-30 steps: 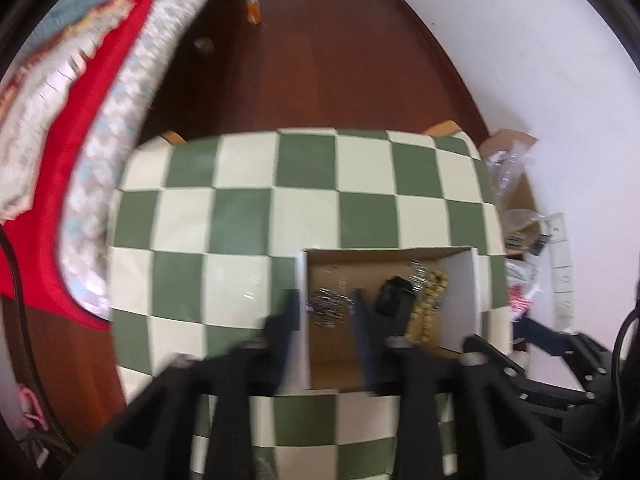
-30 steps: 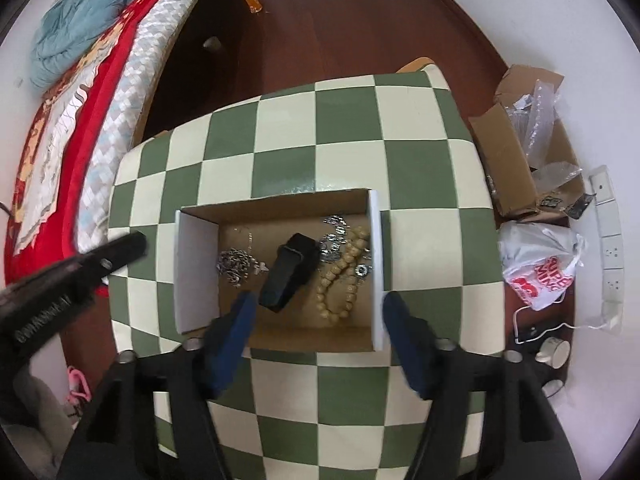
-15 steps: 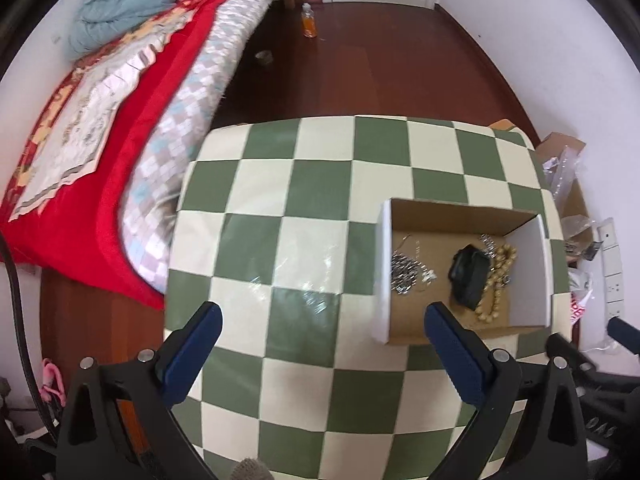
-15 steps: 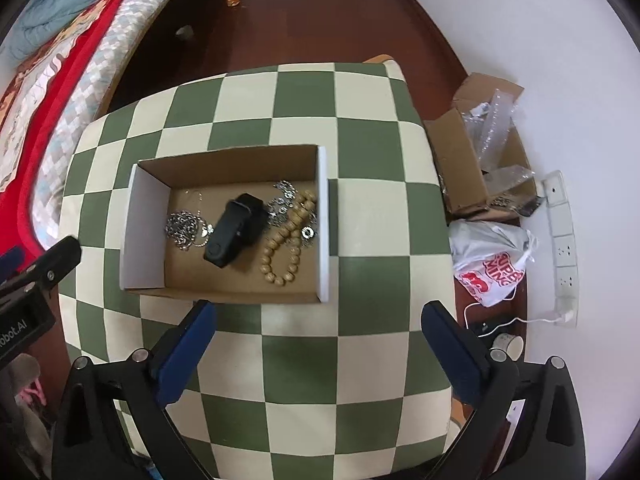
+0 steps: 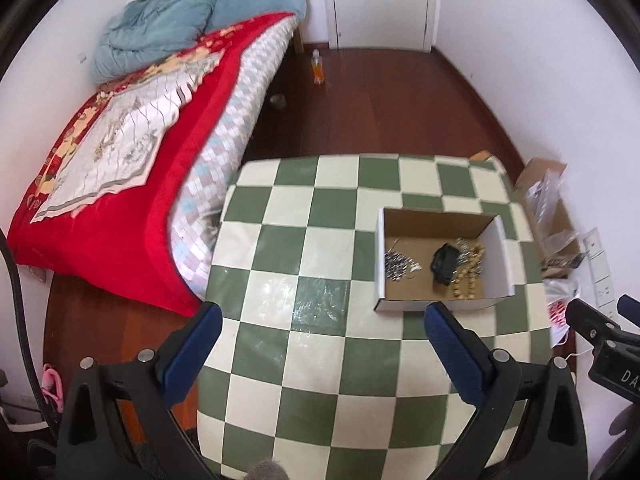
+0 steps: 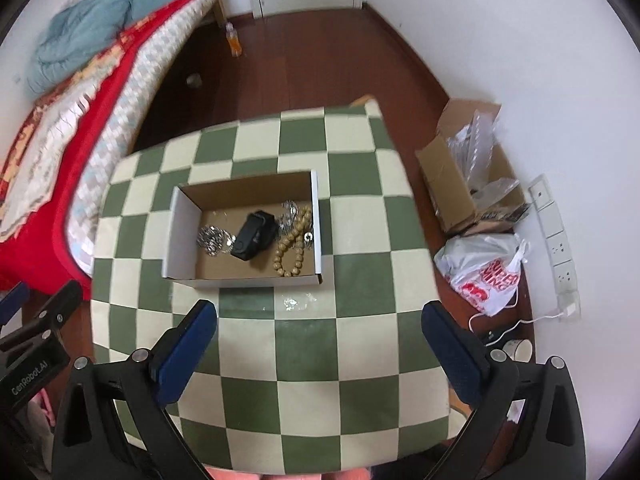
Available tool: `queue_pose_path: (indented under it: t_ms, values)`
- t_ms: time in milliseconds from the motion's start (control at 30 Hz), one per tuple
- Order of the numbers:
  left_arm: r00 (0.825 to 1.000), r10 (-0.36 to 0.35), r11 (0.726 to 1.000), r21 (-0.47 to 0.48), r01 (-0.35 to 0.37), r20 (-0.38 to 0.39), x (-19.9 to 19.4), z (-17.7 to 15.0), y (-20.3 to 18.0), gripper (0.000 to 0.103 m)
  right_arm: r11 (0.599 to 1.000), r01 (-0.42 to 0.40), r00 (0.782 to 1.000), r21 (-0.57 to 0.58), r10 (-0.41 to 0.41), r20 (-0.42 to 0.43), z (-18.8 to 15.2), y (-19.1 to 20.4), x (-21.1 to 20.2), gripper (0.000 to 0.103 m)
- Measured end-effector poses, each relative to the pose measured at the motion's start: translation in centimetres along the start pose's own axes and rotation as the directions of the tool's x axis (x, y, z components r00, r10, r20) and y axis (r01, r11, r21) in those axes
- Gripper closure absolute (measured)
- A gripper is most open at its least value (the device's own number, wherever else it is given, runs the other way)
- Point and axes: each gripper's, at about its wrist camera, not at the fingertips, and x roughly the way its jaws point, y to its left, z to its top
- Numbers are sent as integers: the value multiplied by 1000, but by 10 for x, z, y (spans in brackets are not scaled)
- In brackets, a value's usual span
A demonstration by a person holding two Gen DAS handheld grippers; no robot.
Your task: Organize jewelry
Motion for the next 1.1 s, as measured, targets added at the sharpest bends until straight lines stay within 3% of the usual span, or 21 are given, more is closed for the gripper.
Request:
queue_pose_path:
  t_ms: [233,500,833,1100]
  values:
    - [992,-53,998,-8,55,112,-74,-11,5,0,1000,8,988,-4,-7,152,-27,-4,-81,0]
    - [977,-81,997,0,82,200,-146,-20,7,0,999,43,957,-1,-41,286,-52,-8,-169,0]
    - [974,-89,995,-17,95,207,-186,-20,10,0,996,84,937,-16,-74,342,-64,-7,-239,0]
    - [982,-70,996,-33,77,177,-188,-20,11,0,994,102,928,-27,-85,364,-62,-4,-258,0]
